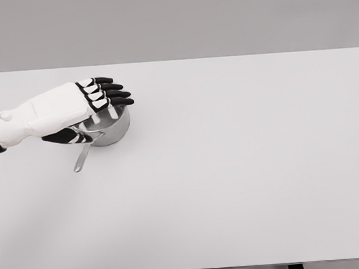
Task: Rotate pot handle
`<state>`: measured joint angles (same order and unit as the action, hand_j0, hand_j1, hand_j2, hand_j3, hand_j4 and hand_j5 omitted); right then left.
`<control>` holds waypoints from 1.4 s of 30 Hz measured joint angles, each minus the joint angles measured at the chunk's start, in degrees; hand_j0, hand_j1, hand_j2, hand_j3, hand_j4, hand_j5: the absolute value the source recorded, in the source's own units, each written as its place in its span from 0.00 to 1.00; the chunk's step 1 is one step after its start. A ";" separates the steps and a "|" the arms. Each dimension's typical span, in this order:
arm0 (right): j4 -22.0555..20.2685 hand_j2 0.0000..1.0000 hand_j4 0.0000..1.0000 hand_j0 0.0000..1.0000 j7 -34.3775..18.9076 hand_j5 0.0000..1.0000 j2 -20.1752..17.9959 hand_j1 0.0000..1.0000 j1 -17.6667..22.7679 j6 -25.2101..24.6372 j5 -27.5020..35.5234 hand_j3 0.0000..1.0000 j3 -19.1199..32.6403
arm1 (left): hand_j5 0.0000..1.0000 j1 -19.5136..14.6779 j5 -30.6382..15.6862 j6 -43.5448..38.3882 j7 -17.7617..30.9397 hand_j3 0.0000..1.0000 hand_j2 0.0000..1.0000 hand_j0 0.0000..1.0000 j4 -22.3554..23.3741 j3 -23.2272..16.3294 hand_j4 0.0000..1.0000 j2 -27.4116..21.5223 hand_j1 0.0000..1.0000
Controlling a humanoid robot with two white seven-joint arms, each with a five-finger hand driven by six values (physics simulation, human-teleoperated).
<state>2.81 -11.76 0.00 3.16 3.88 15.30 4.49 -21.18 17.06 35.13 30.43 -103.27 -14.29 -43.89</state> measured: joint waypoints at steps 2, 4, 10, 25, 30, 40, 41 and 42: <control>0.00 1.00 1.00 1.00 0.00 1.00 0.00 1.00 0.00 0.00 0.00 1.00 0.00 | 1.00 -1.32 0.02 -0.01 0.13 1.00 1.00 1.00 0.00 -2.35 1.00 0.11 1.00; 0.00 1.00 1.00 1.00 0.00 1.00 0.00 1.00 0.00 0.00 0.00 1.00 0.00 | 1.00 -1.94 0.08 0.00 0.16 1.00 1.00 1.00 0.00 -4.89 1.00 0.37 1.00; 0.00 1.00 1.00 1.00 0.00 1.00 0.00 1.00 0.00 0.04 0.00 1.00 0.00 | 1.00 -2.11 3.04 0.02 0.11 1.00 1.00 1.00 0.01 -8.70 1.00 0.94 1.00; 0.00 1.00 1.00 1.00 0.00 1.00 0.00 1.00 0.00 0.01 0.00 1.00 0.00 | 1.00 -2.46 13.79 0.01 -0.06 1.00 1.00 1.00 0.01 -11.66 1.00 2.00 1.00; 0.00 1.00 1.00 1.00 0.00 1.00 0.00 1.00 0.00 0.01 0.00 1.00 0.00 | 1.00 -2.29 14.85 -0.40 -0.07 1.00 1.00 1.00 0.01 -12.39 1.00 2.22 1.00; 0.00 1.00 1.00 1.00 0.00 1.00 0.00 1.00 0.00 0.02 0.00 1.00 0.00 | 1.00 -1.50 17.11 -6.23 -0.07 1.00 1.00 1.00 0.01 -12.89 1.00 1.80 1.00; 0.00 1.00 1.00 1.00 0.00 1.00 0.00 1.00 0.00 0.01 0.00 1.00 0.00 | 1.00 -1.50 17.27 -6.85 -0.07 1.00 1.00 1.00 0.01 -12.92 1.00 1.73 1.00; 0.00 1.00 1.00 1.00 0.00 1.00 0.00 1.00 0.00 0.00 0.00 1.00 0.00 | 1.00 -1.41 17.46 -7.32 -0.07 1.00 1.00 1.00 0.01 -12.93 1.00 1.66 1.00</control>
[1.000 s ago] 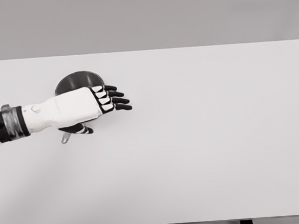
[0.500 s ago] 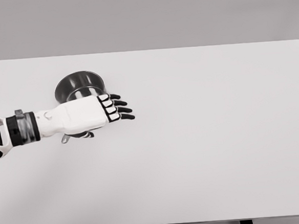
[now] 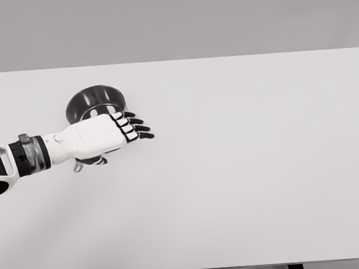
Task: Rotate pot handle
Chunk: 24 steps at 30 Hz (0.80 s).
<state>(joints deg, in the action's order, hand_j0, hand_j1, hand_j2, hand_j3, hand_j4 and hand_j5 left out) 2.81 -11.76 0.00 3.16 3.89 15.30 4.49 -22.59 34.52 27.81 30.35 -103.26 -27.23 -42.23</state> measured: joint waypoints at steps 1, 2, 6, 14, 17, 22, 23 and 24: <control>0.00 1.00 1.00 1.00 0.00 1.00 0.00 1.00 0.00 -0.01 0.00 1.00 0.00 | 1.00 0.00 0.15 -0.35 0.00 1.00 1.00 1.00 0.00 -0.01 1.00 -0.06 1.00; 0.00 1.00 1.00 1.00 0.01 1.00 0.00 1.00 0.00 -0.01 0.00 1.00 0.00 | 1.00 0.09 0.32 -0.61 0.00 1.00 1.00 1.00 0.00 -0.02 1.00 -0.13 1.00; 0.00 1.00 1.00 1.00 0.00 1.00 0.00 1.00 0.00 -0.01 0.00 1.00 0.00 | 1.00 0.18 0.84 -1.14 0.00 1.00 1.00 1.00 0.00 0.03 1.00 -0.47 1.00; 0.00 1.00 1.00 1.00 0.00 1.00 0.00 1.00 0.00 0.01 0.00 1.00 0.00 | 1.00 0.17 2.12 -1.40 0.00 1.00 1.00 1.00 0.00 0.04 1.00 -1.57 1.00; 0.00 1.00 1.00 1.00 0.00 1.00 0.00 1.00 0.00 0.01 0.00 1.00 0.00 | 1.00 0.09 2.36 -1.42 0.01 1.00 1.00 1.00 0.00 0.04 1.00 -1.80 1.00; 0.00 1.00 1.00 1.00 0.00 1.00 0.00 1.00 0.00 0.01 0.00 1.00 0.00 | 1.00 1.05 2.84 -3.01 0.01 1.00 1.00 1.00 0.00 0.08 1.00 -2.41 1.00; 0.00 1.00 1.00 1.00 0.00 1.00 0.00 1.00 0.00 0.02 0.00 1.00 0.00 | 1.00 1.05 2.94 -3.21 0.01 1.00 1.00 1.00 0.00 0.09 1.00 -2.58 1.00; 0.00 1.00 1.00 1.00 0.00 1.00 0.00 1.00 0.00 0.02 0.00 1.00 0.00 | 1.00 1.14 3.00 -3.36 0.00 1.00 1.00 1.00 0.00 0.12 1.00 -2.79 1.00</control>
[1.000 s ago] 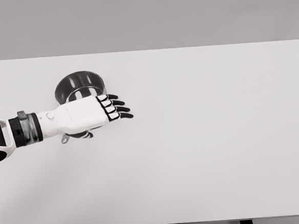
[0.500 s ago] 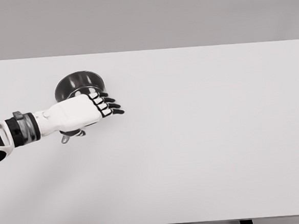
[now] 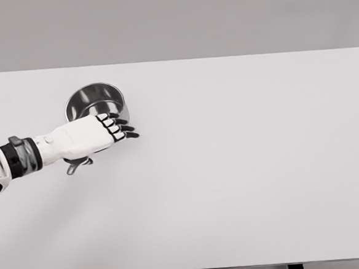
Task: Rotate pot handle
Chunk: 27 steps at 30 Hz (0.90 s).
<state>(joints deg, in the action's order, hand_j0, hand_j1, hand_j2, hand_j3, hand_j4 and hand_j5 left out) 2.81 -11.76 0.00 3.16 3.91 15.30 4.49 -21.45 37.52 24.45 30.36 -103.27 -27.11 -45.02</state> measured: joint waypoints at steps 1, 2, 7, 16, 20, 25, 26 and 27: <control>0.00 1.00 1.00 1.00 0.00 1.00 0.00 1.00 0.00 0.00 0.00 1.00 0.00 | 1.00 0.00 0.05 -0.11 0.01 1.00 1.00 1.00 0.00 0.05 1.00 -0.28 1.00; 0.00 1.00 1.00 1.00 0.00 1.00 0.00 1.00 0.00 0.00 0.00 1.00 0.00 | 1.00 0.09 0.08 -0.21 0.02 1.00 1.00 1.00 0.00 0.14 1.00 -0.56 1.00; 0.00 1.00 1.00 1.00 0.01 1.00 0.00 1.00 0.00 -0.02 0.00 1.00 0.00 | 1.00 0.09 0.15 -0.94 0.01 1.00 1.00 1.00 0.00 0.65 1.00 -2.10 1.00; 0.00 1.00 1.00 1.00 0.00 1.00 0.00 1.00 0.00 -0.02 0.00 1.00 0.00 | 1.00 0.09 0.14 -1.91 -0.01 1.00 1.00 1.00 0.00 1.74 1.00 -3.26 1.00; 0.00 1.00 1.00 1.00 0.00 1.00 0.00 1.00 0.00 -0.02 0.00 1.00 0.00 | 1.00 0.18 0.14 -2.03 0.00 1.00 1.00 1.00 0.00 2.09 1.00 -3.50 1.00; 0.00 1.00 1.00 1.00 0.01 1.00 0.00 1.00 0.00 -0.01 0.00 1.00 0.00 | 1.00 0.35 0.14 -2.12 0.00 1.00 1.00 1.00 0.03 2.57 1.00 -3.85 1.00; 0.00 1.00 1.00 1.00 0.00 1.00 0.00 1.00 0.00 -0.01 0.00 1.00 0.00 | 1.00 0.35 0.16 -2.12 0.00 1.00 1.00 1.00 0.05 2.64 1.00 -3.88 1.00; 0.00 1.00 1.00 1.00 0.00 1.00 0.00 1.00 0.00 -0.02 0.00 1.00 0.00 | 1.00 0.53 0.17 -2.13 0.00 1.00 1.00 1.00 0.06 2.76 1.00 -3.91 1.00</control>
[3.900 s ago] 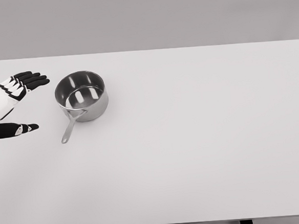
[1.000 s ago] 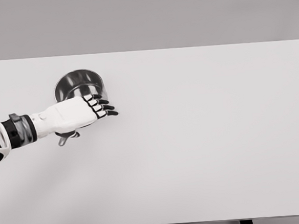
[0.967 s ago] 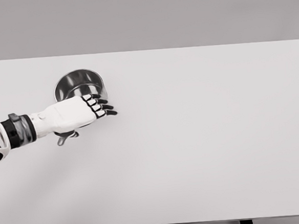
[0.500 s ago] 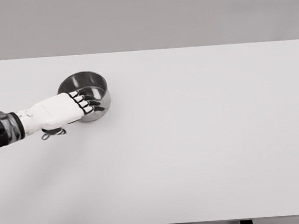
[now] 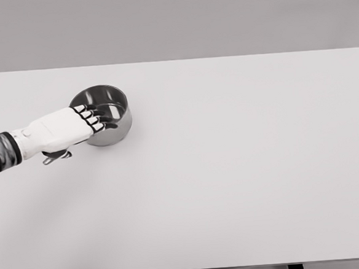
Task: Rotate pot handle
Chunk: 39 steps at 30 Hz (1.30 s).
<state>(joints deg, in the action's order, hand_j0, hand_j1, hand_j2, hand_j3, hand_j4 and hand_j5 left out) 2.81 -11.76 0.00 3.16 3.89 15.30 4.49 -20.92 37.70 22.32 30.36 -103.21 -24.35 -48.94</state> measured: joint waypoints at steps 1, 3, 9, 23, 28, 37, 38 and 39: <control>0.00 1.00 1.00 1.00 0.01 1.00 0.00 1.00 0.00 0.01 0.00 1.00 0.00 | 1.00 0.09 0.01 -0.03 0.00 1.00 1.00 1.00 0.03 0.12 1.00 -0.04 1.00; 0.00 1.00 1.00 1.00 0.00 1.00 0.00 1.00 0.00 0.00 0.00 1.00 0.00 | 1.00 0.26 0.03 -0.06 0.00 1.00 1.00 1.00 0.16 0.34 1.00 -0.09 1.00; 0.00 1.00 1.00 1.00 0.01 1.00 0.00 1.00 0.00 0.02 0.00 1.00 0.00 | 1.00 0.53 0.10 -0.12 0.00 1.00 1.00 1.00 0.56 1.25 1.00 -0.76 1.00; 0.00 1.00 1.00 1.00 0.01 1.00 0.00 1.00 0.00 0.02 0.00 1.00 0.00 | 1.00 0.97 0.21 -0.23 0.00 1.00 1.00 1.00 2.48 3.47 1.00 -1.22 1.00; 0.00 1.00 1.00 1.00 0.01 1.00 0.00 1.00 0.00 0.01 0.00 1.00 0.00 | 1.00 0.88 0.21 -0.23 -0.01 1.00 1.00 1.00 3.64 4.11 1.00 -1.20 1.00; 0.00 1.00 1.00 1.00 0.00 1.00 0.00 1.00 0.00 0.02 0.00 1.00 0.00 | 1.00 0.79 0.25 -0.21 -0.01 1.00 1.00 1.00 5.05 5.35 1.00 -1.24 1.00; 0.00 1.00 1.00 1.00 0.00 1.00 0.00 1.00 0.00 0.02 0.00 1.00 0.00 | 1.00 0.79 0.25 -0.22 -0.01 1.00 1.00 1.00 5.23 5.47 1.00 -1.26 1.00; 0.00 1.00 1.00 1.00 0.00 1.00 0.00 1.00 0.00 0.01 0.00 1.00 0.00 | 1.00 0.79 0.24 -0.22 -0.01 1.00 1.00 1.00 5.46 5.57 1.00 -1.26 1.00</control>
<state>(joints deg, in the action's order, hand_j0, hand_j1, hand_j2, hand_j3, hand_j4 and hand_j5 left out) 2.81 -11.76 0.00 3.16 3.90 15.30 4.49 -20.13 37.94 22.11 30.35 -97.74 -18.77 -50.20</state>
